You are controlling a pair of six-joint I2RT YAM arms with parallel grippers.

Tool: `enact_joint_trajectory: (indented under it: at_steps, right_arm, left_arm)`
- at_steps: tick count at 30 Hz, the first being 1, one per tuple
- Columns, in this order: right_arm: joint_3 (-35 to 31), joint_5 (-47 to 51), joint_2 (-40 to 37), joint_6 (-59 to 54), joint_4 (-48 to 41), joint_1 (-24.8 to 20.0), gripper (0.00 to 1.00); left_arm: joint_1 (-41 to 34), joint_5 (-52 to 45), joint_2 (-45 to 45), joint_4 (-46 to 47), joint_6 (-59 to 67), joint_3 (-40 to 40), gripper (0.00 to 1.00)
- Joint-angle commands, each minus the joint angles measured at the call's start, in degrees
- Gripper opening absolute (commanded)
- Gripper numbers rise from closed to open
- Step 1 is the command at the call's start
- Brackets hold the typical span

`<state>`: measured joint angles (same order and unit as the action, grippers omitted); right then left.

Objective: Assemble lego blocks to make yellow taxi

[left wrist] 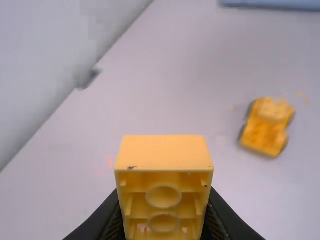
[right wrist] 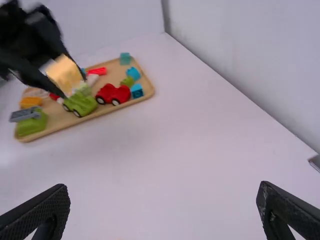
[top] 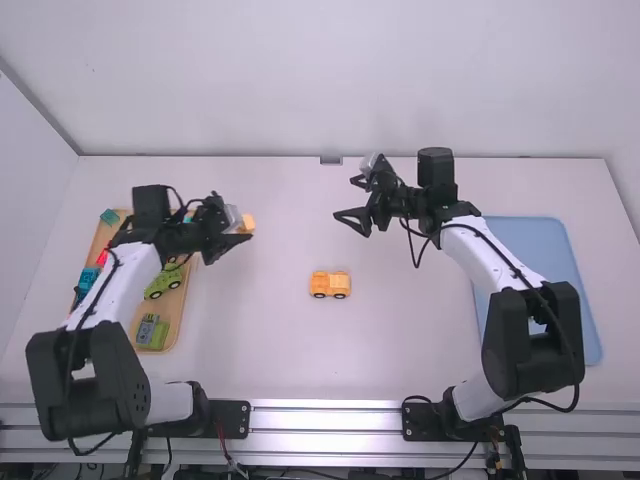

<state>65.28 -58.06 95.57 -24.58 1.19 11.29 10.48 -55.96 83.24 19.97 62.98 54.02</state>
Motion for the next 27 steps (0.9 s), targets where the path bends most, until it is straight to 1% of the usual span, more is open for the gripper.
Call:
enact_joint_trajectory:
  at_steps: [1, 4, 7, 9, 12, 13, 15, 16, 17, 19, 21, 24, 26, 27]
  right_arm:
    - [-0.13, -9.86, -0.44, -2.47, 0.11, -0.85, 0.98]
    - [-2.03, -16.52, -0.42, -6.49, 0.07, -2.16, 0.98]
    - [-4.50, -20.94, -0.42, -12.35, 0.09, -2.69, 0.98]
    - [-5.92, -22.75, -0.42, -15.78, 0.20, -2.58, 0.98]
    - [-6.82, -23.89, -0.44, -17.73, 0.55, -1.53, 0.98]
    - [-6.82, -24.04, -0.44, -17.07, 1.33, -1.16, 0.98]
    - [-6.84, -24.24, -0.44, -11.87, 5.70, 0.31, 0.98]
    - [-6.84, -24.17, -0.44, -9.79, 7.85, 0.81, 0.98]
    - [-6.84, -24.06, -0.44, -9.14, 8.48, 0.98, 0.98]
    - [-6.84, -22.36, -0.44, -4.28, 12.50, 1.77, 0.98]
    - [-6.86, -21.40, -0.44, -2.21, 13.97, 2.23, 0.98]
    - [-6.86, -22.56, -0.44, -0.35, 15.23, 2.32, 0.99]
    - [-6.86, -22.97, -0.44, 2.45, 16.76, 2.32, 1.00]
    - [-6.86, -22.86, -0.44, 5.18, 18.34, 2.32, 0.95]
  left_arm:
    - [-4.55, -9.66, 2.25, -1.29, -0.59, 1.05, 0.19]
    - [-8.59, -15.21, 3.63, -3.98, -1.92, 1.09, 0.19]
    - [-10.91, -18.14, 3.89, -9.42, -12.28, 1.38, 0.17]
    - [-12.22, -17.90, 3.89, -12.81, -18.25, 1.29, 0.16]
    - [-14.80, -16.85, 3.89, -14.80, -22.14, 1.20, 0.16]
    - [-15.45, -16.85, 3.96, -15.10, -22.77, 1.20, 0.13]
    - [-17.38, -17.11, 4.37, -17.99, -27.19, 1.20, 0.07]
    - [-17.94, -17.14, 4.76, -19.82, -29.51, 1.20, 0.06]
    - [-18.12, -17.11, 4.94, -20.52, -30.36, 1.20, 0.07]
    - [-18.86, -16.50, 6.32, -24.90, -35.08, 1.20, 0.06]
    - [-18.62, -17.40, 7.13, -26.86, -36.37, 1.20, 0.06]
    - [-18.38, -22.82, 9.55, -32.59, -36.63, 1.20, 0.08]
    - [-18.64, -23.15, 10.12, -33.73, -36.70, 1.20, 0.09]
    - [-18.86, -22.75, 10.21, -33.94, -36.98, 1.20, 0.10]
